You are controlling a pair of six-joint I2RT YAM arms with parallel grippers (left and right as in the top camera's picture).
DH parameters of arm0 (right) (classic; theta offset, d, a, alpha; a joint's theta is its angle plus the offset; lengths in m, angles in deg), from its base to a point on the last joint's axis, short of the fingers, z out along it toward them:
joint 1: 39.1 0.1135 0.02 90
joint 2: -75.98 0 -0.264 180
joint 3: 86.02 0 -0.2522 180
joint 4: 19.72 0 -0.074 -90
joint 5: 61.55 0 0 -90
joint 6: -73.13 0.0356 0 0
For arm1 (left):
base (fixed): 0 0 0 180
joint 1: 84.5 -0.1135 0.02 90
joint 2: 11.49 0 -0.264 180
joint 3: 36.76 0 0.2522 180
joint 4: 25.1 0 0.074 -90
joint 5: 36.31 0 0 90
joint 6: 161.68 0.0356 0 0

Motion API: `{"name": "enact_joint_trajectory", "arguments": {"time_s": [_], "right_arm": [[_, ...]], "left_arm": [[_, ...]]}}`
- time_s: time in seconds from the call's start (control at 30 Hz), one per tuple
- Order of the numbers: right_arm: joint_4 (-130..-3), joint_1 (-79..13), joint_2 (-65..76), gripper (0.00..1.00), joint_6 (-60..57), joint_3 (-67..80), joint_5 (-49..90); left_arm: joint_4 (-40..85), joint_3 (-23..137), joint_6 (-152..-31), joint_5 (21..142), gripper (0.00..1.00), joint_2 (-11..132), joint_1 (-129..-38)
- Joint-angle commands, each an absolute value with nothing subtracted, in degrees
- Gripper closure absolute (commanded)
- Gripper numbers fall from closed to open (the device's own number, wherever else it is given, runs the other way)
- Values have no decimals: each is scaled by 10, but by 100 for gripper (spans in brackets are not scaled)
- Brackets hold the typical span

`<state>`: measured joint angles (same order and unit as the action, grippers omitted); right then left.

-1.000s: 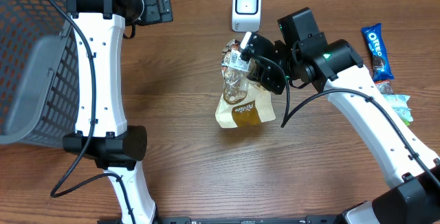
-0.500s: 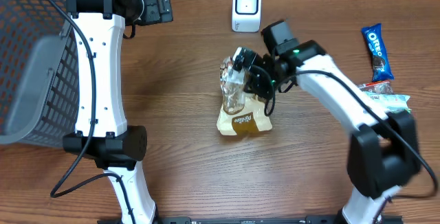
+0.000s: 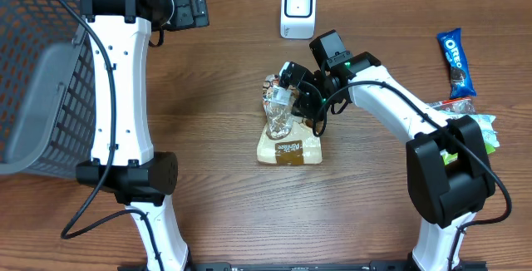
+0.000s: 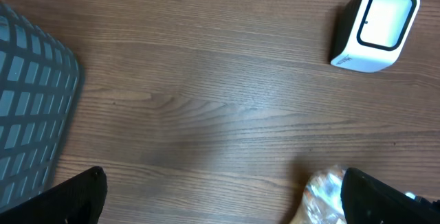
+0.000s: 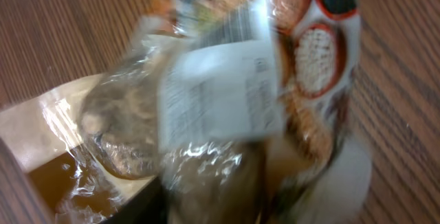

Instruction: Scan the item barcode

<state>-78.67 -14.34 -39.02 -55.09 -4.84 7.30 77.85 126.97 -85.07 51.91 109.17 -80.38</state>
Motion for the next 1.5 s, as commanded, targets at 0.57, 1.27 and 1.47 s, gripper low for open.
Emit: {"name": "enact_joint_trajectory", "arguments": {"time_s": [0.57, 1.27, 1.47], "right_arm": [[-839, -162, -382, 6, -350, -183, 70], [-868, -209, -389, 9, 47, -30, -72], [-720, -173, -389, 9, 159, 44, -59]], "left_arm": [[780, 1276, -850, 518, 0, 1092, -804], [780, 1276, -850, 518, 0, 1092, -804], [780, 1276, -850, 518, 0, 1092, -804]]}}
